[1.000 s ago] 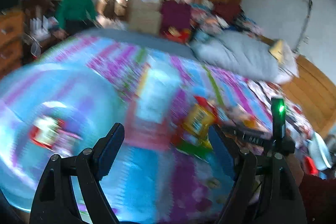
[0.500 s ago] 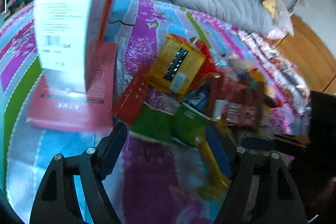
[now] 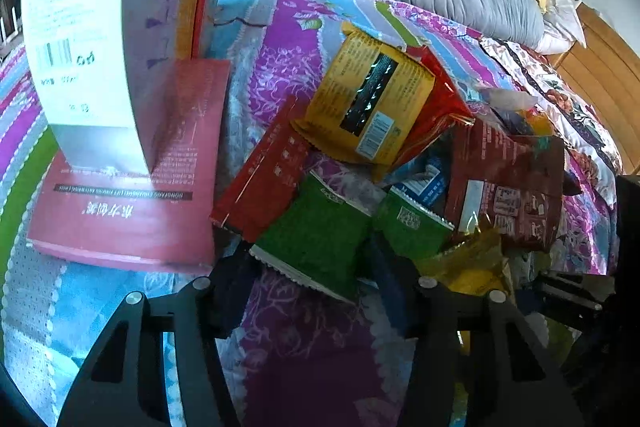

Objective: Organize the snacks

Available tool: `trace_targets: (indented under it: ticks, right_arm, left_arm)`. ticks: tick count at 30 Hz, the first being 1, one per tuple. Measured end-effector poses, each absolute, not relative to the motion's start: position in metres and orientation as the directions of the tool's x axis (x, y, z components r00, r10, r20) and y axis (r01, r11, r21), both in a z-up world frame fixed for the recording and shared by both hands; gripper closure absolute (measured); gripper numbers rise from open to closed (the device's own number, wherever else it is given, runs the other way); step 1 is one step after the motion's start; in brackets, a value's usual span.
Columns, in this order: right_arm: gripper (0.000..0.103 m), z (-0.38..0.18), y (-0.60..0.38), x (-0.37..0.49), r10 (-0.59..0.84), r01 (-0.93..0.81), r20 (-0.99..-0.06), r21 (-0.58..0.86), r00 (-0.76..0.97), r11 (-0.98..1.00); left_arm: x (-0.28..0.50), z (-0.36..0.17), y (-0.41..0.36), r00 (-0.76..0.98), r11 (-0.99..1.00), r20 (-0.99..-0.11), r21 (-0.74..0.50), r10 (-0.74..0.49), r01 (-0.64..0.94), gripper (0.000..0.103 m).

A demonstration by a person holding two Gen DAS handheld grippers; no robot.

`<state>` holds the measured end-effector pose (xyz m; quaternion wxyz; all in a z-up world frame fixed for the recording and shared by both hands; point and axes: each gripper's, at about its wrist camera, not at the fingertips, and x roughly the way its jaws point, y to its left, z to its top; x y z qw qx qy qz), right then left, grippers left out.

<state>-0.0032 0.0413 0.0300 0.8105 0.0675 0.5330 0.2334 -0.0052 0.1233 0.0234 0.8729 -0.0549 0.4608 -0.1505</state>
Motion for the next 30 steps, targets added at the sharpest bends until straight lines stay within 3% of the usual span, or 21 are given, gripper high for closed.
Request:
trace_targets:
  ticks: [5, 7, 8, 13, 30]
  right_arm:
    - [0.047, 0.029, 0.041, -0.003, 0.448, -0.308, -0.84, 0.358, 0.306, 0.881]
    - [0.051, 0.029, 0.039, -0.002, 0.456, -0.309, -0.834, 0.366, 0.309, 0.878]
    - [0.054, 0.029, 0.037, -0.001, 0.469, -0.303, -0.827, 0.382, 0.309, 0.873]
    - [0.056, 0.035, 0.029, -0.011, 0.494, -0.304, -0.807, 0.406, 0.323, 0.862]
    - [0.057, 0.114, 0.009, -0.04, 0.513, -0.335, -0.71, 0.391, 0.483, 0.857]
  left_arm:
    - [0.004, 0.019, 0.119, 0.522, 0.941, -0.784, -0.251, -0.336, 0.229, 0.042]
    - [0.005, 0.019, 0.125, 0.52, 0.939, -0.782, -0.268, -0.342, 0.215, 0.056]
    - [0.005, 0.02, 0.129, 0.515, 0.937, -0.783, -0.28, -0.349, 0.209, 0.069]
    - [-0.006, 0.025, 0.144, 0.509, 0.933, -0.782, -0.299, -0.36, 0.2, 0.087]
    - [-0.07, 0.124, 0.188, 0.688, 0.911, -0.613, -0.366, -0.388, 0.188, 0.09]
